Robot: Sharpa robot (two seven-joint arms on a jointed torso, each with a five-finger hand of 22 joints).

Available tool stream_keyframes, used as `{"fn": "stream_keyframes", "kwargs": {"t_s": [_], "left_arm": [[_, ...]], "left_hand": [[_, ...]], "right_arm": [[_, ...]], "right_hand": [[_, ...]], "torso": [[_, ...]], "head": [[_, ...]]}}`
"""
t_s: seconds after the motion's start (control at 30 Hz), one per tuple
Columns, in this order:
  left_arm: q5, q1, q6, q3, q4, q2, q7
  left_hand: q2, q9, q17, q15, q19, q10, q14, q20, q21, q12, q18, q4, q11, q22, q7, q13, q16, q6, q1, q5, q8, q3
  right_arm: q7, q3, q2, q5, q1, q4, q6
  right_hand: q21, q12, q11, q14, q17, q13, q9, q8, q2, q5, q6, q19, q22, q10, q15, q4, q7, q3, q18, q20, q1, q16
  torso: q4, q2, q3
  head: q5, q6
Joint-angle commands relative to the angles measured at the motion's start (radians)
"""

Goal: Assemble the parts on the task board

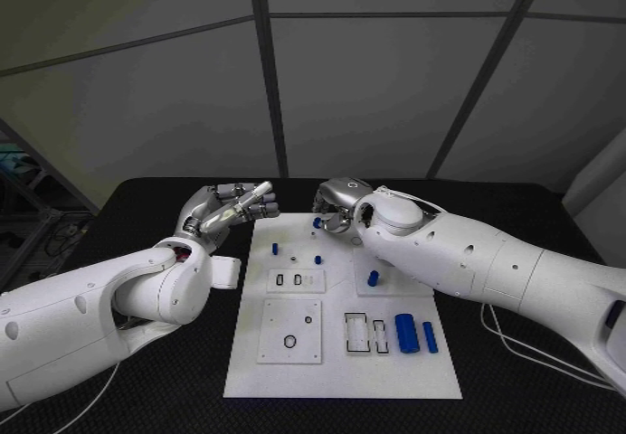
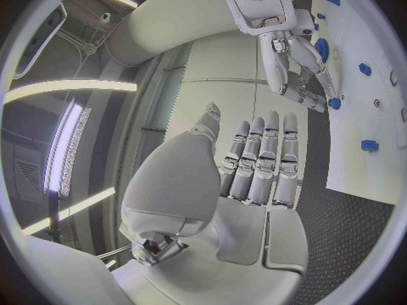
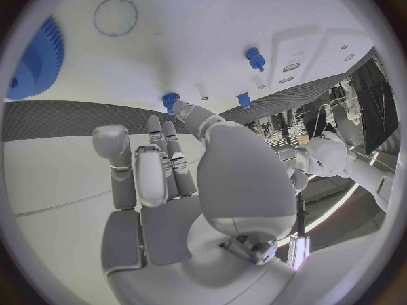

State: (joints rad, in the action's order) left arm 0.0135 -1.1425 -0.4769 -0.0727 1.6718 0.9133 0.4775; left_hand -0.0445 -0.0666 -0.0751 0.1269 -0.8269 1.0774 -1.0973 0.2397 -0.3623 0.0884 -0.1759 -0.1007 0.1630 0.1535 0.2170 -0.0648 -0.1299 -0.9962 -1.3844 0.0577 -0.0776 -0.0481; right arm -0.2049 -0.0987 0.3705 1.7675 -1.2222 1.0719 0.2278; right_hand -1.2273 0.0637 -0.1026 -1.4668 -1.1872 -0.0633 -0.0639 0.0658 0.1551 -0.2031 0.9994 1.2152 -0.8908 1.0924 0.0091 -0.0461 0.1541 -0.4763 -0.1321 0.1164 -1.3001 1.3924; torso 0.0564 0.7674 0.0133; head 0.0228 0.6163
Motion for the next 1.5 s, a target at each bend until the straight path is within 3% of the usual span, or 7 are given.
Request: {"fn": "stream_keyframes", "kwargs": {"t_s": [0.03,0.4,0.63,0.8,0.83,1.03,1.5], "left_arm": [[0.009,-0.002,0.012,-0.001,0.001,0.001,-0.001],[0.009,-0.002,0.013,-0.001,-0.001,0.01,-0.006],[0.009,-0.002,0.022,-0.001,-0.002,0.017,-0.006],[0.009,-0.002,0.024,-0.001,-0.005,0.017,-0.006],[0.009,-0.002,0.025,-0.001,-0.006,0.017,-0.006],[0.009,-0.002,0.027,-0.001,-0.01,0.011,-0.008],[0.009,-0.001,0.028,-0.001,-0.016,0.004,-0.009]], "left_hand": [[0.011,0.001,0.001,0.002,0.003,0.0,0.005,0.003,0.003,-0.004,-0.006,0.008,0.005,-0.002,0.004,0.0,0.004,-0.001,0.002,-0.006,0.006,0.001],[0.012,0.001,0.001,0.002,0.003,0.0,0.005,0.003,0.004,-0.005,-0.006,0.01,0.005,-0.002,0.004,0.0,0.005,-0.001,0.0,-0.006,0.007,0.0],[0.016,0.0,-0.002,-0.002,-0.002,0.005,-0.01,0.002,0.0,-0.007,-0.008,0.021,0.002,-0.002,0.0,0.0,0.004,-0.005,-0.007,-0.006,0.009,0.0],[0.017,0.0,-0.002,-0.003,-0.004,0.007,-0.012,0.001,-0.001,-0.008,-0.008,0.022,0.001,-0.002,0.0,0.0,0.004,-0.006,-0.007,-0.006,0.009,0.0],[0.017,0.0,-0.002,-0.003,-0.004,0.007,-0.013,0.001,-0.001,-0.008,-0.008,0.022,0.001,-0.002,0.0,0.0,0.004,-0.006,-0.007,-0.006,0.009,0.0],[0.017,0.0,-0.002,-0.003,-0.005,0.007,-0.013,0.001,-0.002,-0.008,-0.008,0.022,0.001,-0.002,-0.001,0.0,0.004,-0.007,-0.007,-0.006,0.009,0.0],[0.017,0.0,-0.002,-0.003,-0.005,0.007,-0.014,0.001,-0.002,-0.008,-0.008,0.023,0.001,-0.001,-0.001,0.0,0.004,-0.007,-0.007,-0.006,0.009,0.001]], "right_arm": [[0.004,0.0,0.007,0.006,-0.002,0.013,0.002],[-0.008,-0.001,0.159,-0.049,-0.001,0.198,0.085],[-0.033,-0.01,0.312,-0.237,-0.001,0.311,0.055],[-0.057,-0.013,0.365,-0.321,-0.001,0.324,0.013],[-0.062,-0.014,0.371,-0.33,-0.002,0.324,0.006],[-0.096,-0.015,0.383,-0.353,-0.002,0.306,-0.049],[-0.115,-0.015,0.354,-0.35,-0.002,0.253,-0.079]], "right_hand": [[0.006,0.0,-0.003,-0.034,0.004,0.0,0.0,-0.006,0.01,0.008,-0.016,-0.003,0.005,-0.015,0.01,0.002,-0.001,0.009,0.004,0.005,-0.002,0.0],[-0.003,0.035,0.009,-0.036,-0.007,-0.008,-0.007,0.005,0.015,0.049,0.003,0.008,-0.011,0.043,0.003,0.014,-0.001,0.025,0.006,0.003,0.001,0.007],[-0.031,0.113,0.034,-0.049,-0.059,-0.043,-0.002,-0.004,0.057,0.055,-0.028,0.038,-0.058,0.216,-0.015,0.042,-0.001,0.102,0.014,-0.012,0.023,0.037],[-0.061,0.307,0.067,-0.063,-0.142,-0.198,-0.008,0.01,0.067,-0.02,-0.03,0.072,-0.112,0.354,-0.043,0.068,-0.023,0.262,0.025,-0.04,0.001,0.078],[-0.072,0.546,0.077,-0.067,-0.174,-0.445,-0.011,0.021,0.031,-0.052,-0.036,0.085,-0.13,0.308,-0.037,0.094,-0.023,0.35,0.026,-0.049,-0.04,0.096],[-0.108,1.219,0.045,-0.085,-0.289,-1.162,-0.013,0.052,0.017,-0.077,-0.07,0.113,-0.196,0.322,-0.025,0.19,-0.004,0.433,0.041,-0.024,-0.09,0.145],[-0.119,1.299,0.034,-0.089,-0.31,-1.253,-0.013,0.073,0.016,-0.083,-0.09,0.119,-0.216,0.33,-0.015,0.237,0.002,0.443,0.043,-0.016,-0.111,0.153]], "torso": [[-0.0014,0.0,-0.0005],[-0.004,-0.001,-0.0008],[-0.0176,-0.002,-0.0042],[-0.0244,-0.001,-0.0074],[-0.0253,-0.001,-0.0079],[-0.0209,0.001,-0.0065],[-0.0192,0.0,-0.0052]], "head": [[0.0,-0.002],[0.008,-0.006],[0.006,-0.013],[0.009,-0.018],[0.009,-0.02],[0.019,-0.019],[0.024,-0.01]]}}
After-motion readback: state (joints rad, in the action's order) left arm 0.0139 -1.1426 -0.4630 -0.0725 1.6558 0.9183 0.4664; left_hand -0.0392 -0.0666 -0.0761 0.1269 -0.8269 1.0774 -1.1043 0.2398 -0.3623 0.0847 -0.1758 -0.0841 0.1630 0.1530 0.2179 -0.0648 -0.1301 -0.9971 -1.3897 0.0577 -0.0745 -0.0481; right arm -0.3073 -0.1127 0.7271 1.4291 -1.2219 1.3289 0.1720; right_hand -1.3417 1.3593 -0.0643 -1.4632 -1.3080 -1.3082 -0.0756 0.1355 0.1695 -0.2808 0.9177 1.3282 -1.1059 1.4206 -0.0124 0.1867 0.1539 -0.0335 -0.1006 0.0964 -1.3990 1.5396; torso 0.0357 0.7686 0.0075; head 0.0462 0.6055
